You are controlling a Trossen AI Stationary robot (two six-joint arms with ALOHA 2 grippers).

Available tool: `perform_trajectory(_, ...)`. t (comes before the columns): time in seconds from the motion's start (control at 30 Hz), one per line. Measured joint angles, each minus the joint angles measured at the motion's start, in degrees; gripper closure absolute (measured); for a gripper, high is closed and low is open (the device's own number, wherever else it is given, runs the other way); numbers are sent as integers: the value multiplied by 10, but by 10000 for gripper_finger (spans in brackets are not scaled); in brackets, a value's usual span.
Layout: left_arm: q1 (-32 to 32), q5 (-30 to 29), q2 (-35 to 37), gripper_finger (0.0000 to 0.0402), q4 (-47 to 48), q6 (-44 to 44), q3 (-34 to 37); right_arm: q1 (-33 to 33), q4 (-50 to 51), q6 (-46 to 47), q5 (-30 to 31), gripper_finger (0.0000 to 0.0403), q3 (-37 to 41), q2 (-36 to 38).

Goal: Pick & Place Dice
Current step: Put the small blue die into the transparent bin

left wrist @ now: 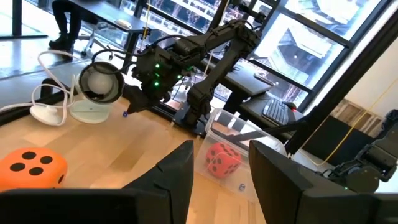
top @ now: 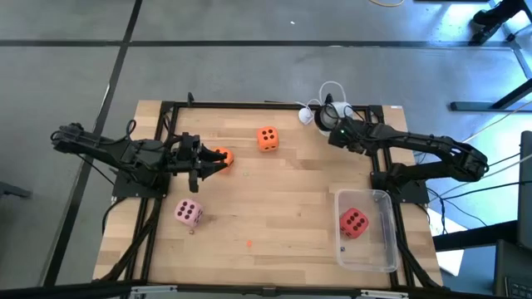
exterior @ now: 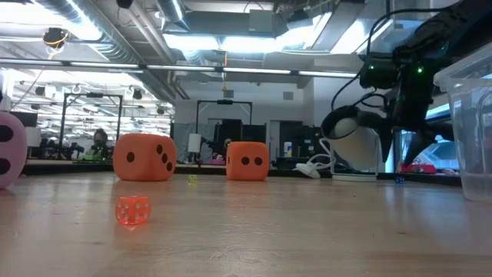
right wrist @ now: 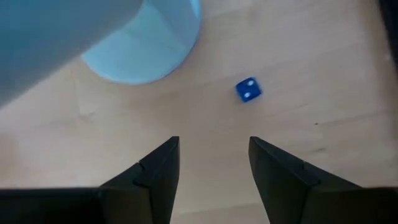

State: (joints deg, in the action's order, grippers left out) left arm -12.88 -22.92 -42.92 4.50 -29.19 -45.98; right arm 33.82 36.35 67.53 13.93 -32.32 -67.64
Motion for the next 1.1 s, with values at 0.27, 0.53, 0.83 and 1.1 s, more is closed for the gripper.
perform_trajectory(0.27,0,0,0,254,0,9,0,-10,6,-128,-53,213,0,3)
perform_trajectory(0.53,0,0,0,254,0,8,0,-19,13,-78,-41,213,0,68)
perform_trajectory(0.83,0,0,0,254,1,4,0,-22,20,30,11,213,0,202)
perform_trajectory(1.1,0,0,0,254,3,9,0,-22,45,-7,56,213,0,252)
